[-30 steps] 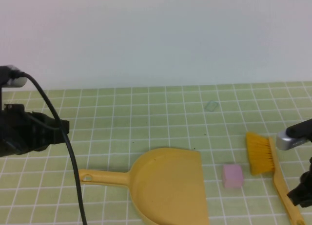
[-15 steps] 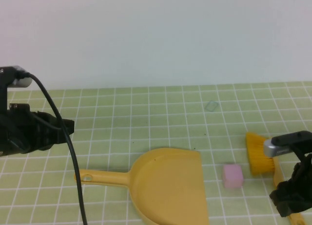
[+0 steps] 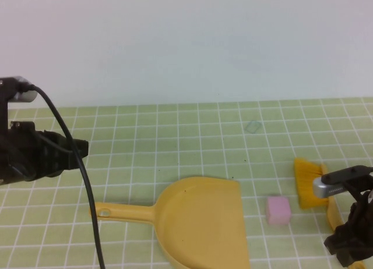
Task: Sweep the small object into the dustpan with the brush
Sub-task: Pick up the broom from the table
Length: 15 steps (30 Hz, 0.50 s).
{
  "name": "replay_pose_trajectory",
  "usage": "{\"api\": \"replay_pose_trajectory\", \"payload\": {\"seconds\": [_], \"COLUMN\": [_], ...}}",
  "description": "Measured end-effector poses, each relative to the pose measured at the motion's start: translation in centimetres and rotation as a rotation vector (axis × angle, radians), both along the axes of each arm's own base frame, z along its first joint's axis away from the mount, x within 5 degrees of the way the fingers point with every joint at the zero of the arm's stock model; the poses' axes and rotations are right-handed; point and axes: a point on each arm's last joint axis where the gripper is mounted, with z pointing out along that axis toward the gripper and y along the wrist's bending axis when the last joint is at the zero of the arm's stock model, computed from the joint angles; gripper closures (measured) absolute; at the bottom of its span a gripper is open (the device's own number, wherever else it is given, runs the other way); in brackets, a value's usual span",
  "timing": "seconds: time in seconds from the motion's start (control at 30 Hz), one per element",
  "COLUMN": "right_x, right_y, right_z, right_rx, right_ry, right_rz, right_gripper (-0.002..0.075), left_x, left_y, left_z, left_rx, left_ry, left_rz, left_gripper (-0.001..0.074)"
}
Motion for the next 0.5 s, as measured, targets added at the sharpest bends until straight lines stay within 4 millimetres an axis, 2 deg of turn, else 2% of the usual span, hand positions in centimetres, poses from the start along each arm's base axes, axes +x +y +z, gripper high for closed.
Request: {"api": "replay_pose_trajectory", "payload": {"seconds": [0.43,0.5], "right_x": [0.12,0.15], "right_y": [-0.09,-0.08], "right_z": [0.05,0.14], "right_rx": [-0.008,-0.008], "right_ry": [-0.015,-0.016], "right_rz": [-0.012,-0.012], "right_gripper": [0.0723,0.0729], "left_x": [0.11,0.01], "left_y": [-0.4,-0.57], "left_z": [0.53,0.59], "left_rx": [-0.06,-0.069], "left_ry": [-0.04,-0.042], "left_rz": [-0.018,-0.039], "left_gripper": [0.0739,0.0739]}}
